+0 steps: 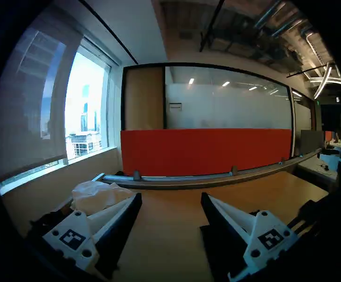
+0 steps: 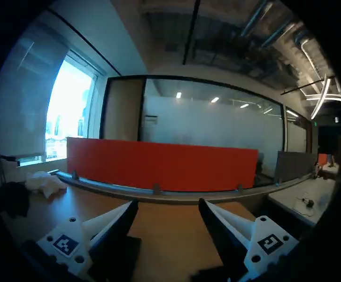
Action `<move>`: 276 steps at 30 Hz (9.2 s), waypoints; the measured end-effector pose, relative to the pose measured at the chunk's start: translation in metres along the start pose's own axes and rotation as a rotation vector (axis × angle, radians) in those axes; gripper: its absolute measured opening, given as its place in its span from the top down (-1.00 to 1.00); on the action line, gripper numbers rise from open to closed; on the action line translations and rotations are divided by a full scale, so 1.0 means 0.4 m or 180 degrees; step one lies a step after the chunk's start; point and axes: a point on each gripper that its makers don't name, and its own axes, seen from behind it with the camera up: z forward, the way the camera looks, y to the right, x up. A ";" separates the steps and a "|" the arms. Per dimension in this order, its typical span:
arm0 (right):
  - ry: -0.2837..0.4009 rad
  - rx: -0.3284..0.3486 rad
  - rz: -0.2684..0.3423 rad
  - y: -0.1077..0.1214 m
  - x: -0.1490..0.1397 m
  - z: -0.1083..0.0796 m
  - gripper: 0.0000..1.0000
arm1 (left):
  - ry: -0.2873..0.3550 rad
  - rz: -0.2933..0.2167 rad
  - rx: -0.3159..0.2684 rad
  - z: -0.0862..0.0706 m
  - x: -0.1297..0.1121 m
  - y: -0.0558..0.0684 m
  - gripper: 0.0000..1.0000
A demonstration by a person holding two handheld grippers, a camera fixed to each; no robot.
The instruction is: Fold towel
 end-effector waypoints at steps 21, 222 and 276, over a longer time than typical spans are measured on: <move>-0.0616 0.0985 -0.0479 -0.150 -0.028 0.011 -1.00 | -0.0591 0.0377 -0.0872 0.026 -0.046 0.128 -0.86; -0.2256 0.1944 -0.0613 -0.273 -0.662 -0.234 0.77 | -0.2490 0.0663 -0.1624 -0.128 -0.676 0.338 0.80; -0.2160 0.2125 -0.0465 -0.261 -0.415 -0.313 0.77 | -0.2627 0.0337 -0.1548 -0.249 -0.464 0.344 0.80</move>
